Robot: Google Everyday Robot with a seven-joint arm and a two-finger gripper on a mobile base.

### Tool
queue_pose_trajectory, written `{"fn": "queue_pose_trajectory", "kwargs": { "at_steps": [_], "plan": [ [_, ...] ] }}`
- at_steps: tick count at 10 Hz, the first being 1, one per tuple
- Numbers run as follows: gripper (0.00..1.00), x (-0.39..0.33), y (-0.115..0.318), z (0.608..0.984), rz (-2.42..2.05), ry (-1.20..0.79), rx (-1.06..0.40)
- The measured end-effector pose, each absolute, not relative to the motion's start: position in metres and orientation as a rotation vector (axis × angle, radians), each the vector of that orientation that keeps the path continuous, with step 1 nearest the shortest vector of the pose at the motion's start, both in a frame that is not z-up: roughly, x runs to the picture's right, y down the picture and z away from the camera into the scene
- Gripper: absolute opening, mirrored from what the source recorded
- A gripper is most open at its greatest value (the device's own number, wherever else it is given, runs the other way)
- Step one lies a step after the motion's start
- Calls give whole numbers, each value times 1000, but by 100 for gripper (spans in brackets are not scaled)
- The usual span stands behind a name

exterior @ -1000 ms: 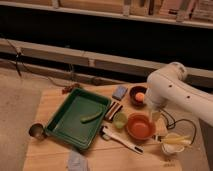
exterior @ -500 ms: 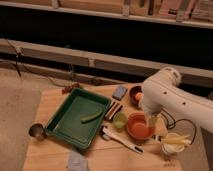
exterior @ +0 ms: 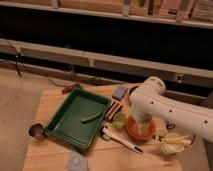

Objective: Place brush in red bowl

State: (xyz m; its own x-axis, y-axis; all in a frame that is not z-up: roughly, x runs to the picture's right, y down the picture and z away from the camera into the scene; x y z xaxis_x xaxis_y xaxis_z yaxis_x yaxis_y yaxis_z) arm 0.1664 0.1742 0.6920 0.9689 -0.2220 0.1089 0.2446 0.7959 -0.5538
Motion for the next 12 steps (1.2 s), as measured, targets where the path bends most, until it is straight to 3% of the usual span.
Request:
{"fn": "queue_pose_trajectory", "kwargs": {
  "at_steps": [12],
  "plan": [
    [65, 156, 228, 713, -260, -150, -603]
  ]
}}
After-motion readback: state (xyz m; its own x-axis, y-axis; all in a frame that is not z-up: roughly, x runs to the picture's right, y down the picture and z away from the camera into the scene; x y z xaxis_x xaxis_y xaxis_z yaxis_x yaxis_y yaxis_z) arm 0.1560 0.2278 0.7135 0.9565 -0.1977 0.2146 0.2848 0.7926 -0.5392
